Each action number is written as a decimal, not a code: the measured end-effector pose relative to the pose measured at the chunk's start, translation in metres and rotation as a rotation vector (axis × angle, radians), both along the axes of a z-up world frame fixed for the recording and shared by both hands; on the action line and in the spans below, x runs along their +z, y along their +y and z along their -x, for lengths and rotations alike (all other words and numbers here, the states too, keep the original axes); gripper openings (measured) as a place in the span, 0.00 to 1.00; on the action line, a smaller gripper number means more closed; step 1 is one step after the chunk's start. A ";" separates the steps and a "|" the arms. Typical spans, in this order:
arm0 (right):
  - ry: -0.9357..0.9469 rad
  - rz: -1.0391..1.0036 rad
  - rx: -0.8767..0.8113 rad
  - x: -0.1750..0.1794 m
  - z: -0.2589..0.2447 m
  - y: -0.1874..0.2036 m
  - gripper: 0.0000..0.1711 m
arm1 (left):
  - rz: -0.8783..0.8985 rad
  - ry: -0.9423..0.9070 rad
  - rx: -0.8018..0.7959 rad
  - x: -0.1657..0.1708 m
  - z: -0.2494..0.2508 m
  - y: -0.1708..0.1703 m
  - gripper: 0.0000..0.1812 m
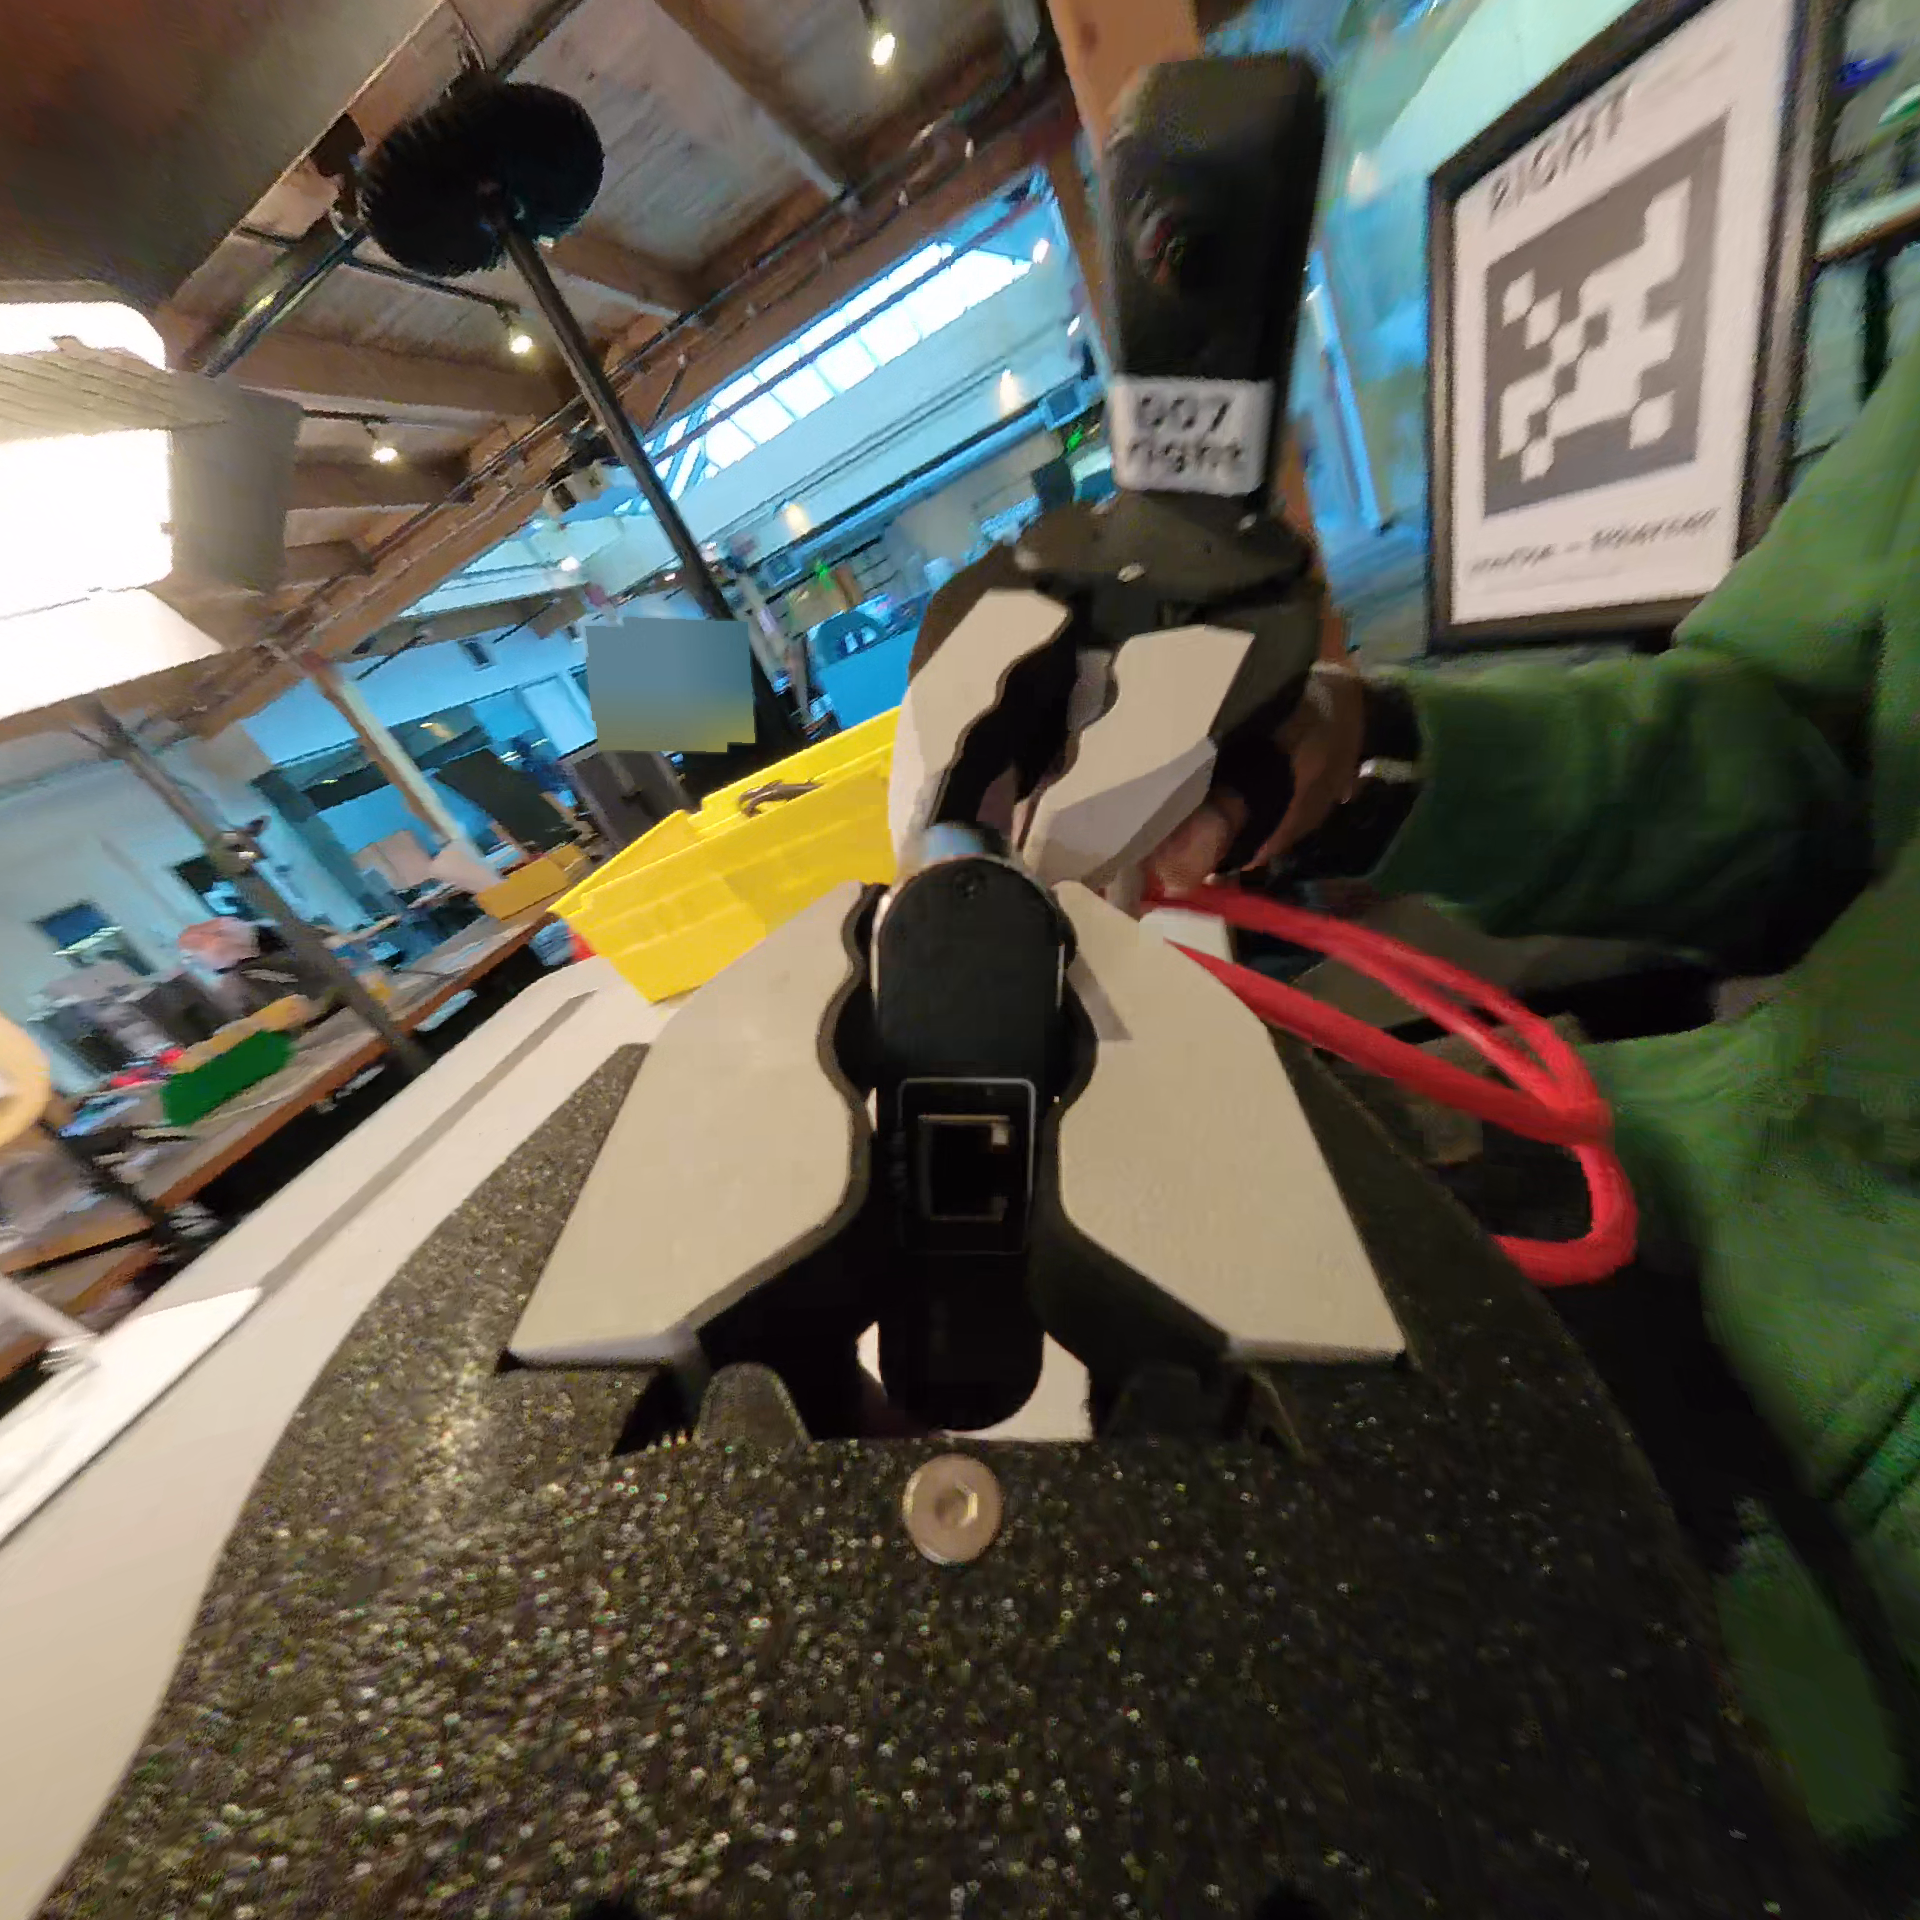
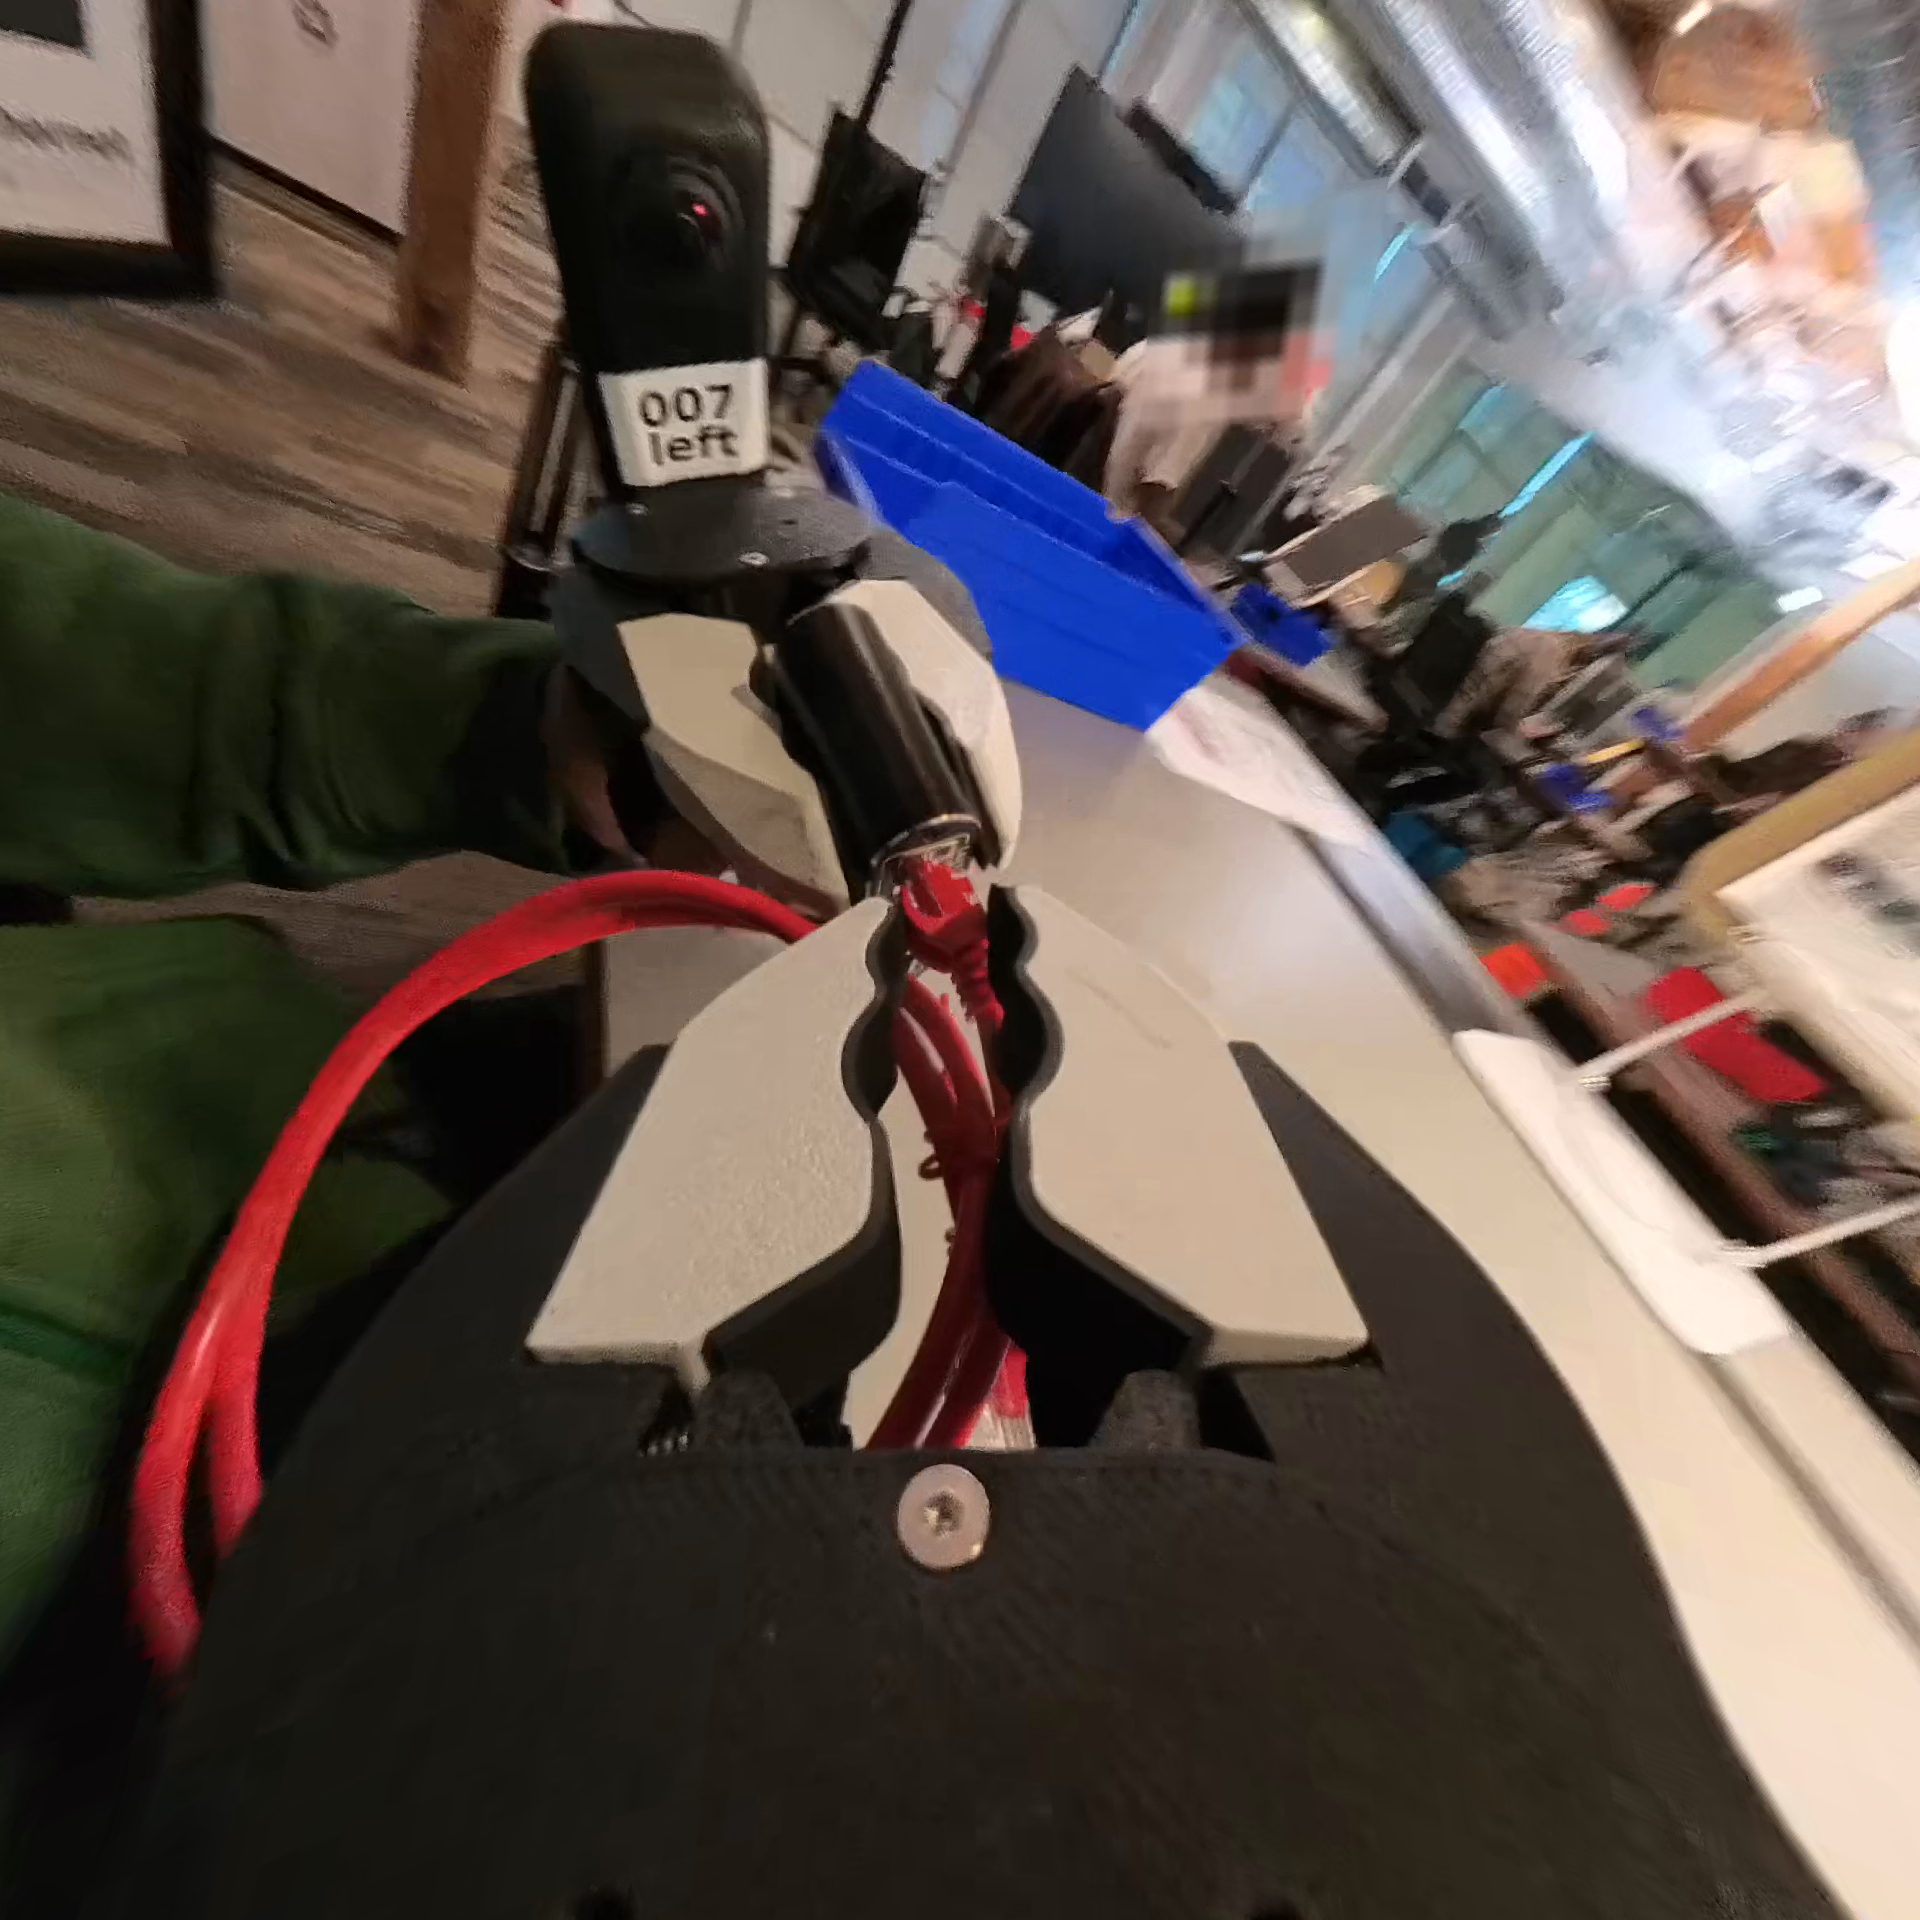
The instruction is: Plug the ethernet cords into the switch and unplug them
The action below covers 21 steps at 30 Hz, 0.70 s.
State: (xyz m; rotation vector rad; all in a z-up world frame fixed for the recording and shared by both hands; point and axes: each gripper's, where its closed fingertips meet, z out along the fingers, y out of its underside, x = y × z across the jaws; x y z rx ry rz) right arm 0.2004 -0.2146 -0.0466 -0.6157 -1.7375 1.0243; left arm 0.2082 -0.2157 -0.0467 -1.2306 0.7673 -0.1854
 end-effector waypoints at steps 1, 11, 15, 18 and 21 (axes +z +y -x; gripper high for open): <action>-0.049 0.033 0.024 -0.005 -0.001 0.001 0.09 | 0.009 -0.019 -0.014 -0.001 -0.002 0.000 0.16; 0.007 -0.137 -0.049 -0.001 -0.004 -0.006 0.09 | -0.021 -0.114 -0.099 0.009 -0.006 -0.006 0.16; 0.002 -0.152 -0.049 0.002 -0.007 -0.010 0.12 | -0.059 -0.129 -0.143 0.013 -0.010 -0.013 0.16; -0.014 -0.150 -0.046 0.002 -0.008 -0.013 0.13 | -0.071 -0.129 -0.160 0.014 -0.012 -0.016 0.16; -0.037 -0.159 -0.039 -0.001 -0.009 -0.014 0.13 | -0.071 -0.114 -0.168 0.012 -0.015 -0.017 0.16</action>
